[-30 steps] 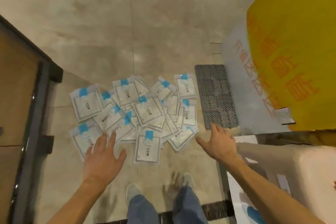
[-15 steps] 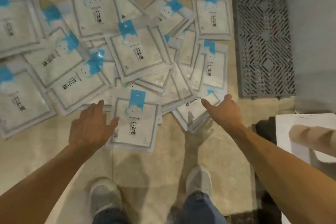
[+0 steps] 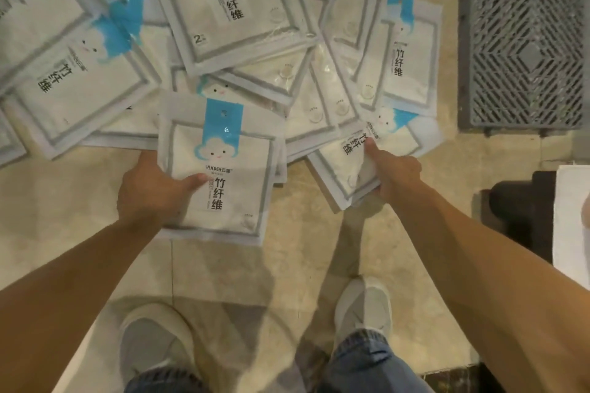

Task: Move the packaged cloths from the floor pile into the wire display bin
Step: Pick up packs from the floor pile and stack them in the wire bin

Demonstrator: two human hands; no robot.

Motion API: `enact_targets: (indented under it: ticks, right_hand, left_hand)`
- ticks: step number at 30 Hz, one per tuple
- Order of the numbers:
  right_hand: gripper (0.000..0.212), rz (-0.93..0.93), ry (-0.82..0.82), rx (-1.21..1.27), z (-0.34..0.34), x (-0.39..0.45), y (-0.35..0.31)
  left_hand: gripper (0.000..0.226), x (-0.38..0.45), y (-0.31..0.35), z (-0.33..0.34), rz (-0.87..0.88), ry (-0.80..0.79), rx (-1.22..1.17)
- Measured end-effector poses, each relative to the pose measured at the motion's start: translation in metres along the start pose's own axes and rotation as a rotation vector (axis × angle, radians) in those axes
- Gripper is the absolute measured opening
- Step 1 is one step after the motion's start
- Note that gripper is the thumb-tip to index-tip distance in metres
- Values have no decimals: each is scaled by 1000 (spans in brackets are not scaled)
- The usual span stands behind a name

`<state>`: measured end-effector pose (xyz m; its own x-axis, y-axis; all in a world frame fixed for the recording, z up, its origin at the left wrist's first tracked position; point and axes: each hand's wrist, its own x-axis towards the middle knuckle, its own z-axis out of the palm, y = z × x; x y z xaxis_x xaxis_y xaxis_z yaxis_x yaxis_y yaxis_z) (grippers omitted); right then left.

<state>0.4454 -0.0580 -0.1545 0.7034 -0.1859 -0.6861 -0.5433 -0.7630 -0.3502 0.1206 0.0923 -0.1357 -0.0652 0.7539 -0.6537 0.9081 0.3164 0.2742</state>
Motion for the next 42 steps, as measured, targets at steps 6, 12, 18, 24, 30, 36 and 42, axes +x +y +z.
enact_targets:
  ticks: [6, 12, 18, 24, 30, 36, 42]
  right_hand:
    - [59, -45, 52, 188, -35, -24, 21]
    - [41, -184, -84, 284, -97, -79, 15]
    - [25, -232, -292, 251, -158, -150, -28]
    - [31, -218, -577, 284, -233, -278, -123]
    - [30, -283, -763, 231, -338, -467, -225]
    - [36, -443, -875, 103, -407, -654, -315]
    - [34, -593, -1059, 15, -434, -814, -371]
  left_hand:
    - [29, -32, -12, -28, 66, -181, -492]
    - [41, -71, 9, -86, 119, -220, -639]
    - [37, -118, 42, -168, 105, -291, -732]
    - [43, -196, 81, -300, 69, -330, -833]
    - [38, -321, 98, -489, 85, -248, -912]
    - [38, -453, 85, -665, 121, -95, -1032]
    - [42, -563, 47, -782, 248, 85, -1150]
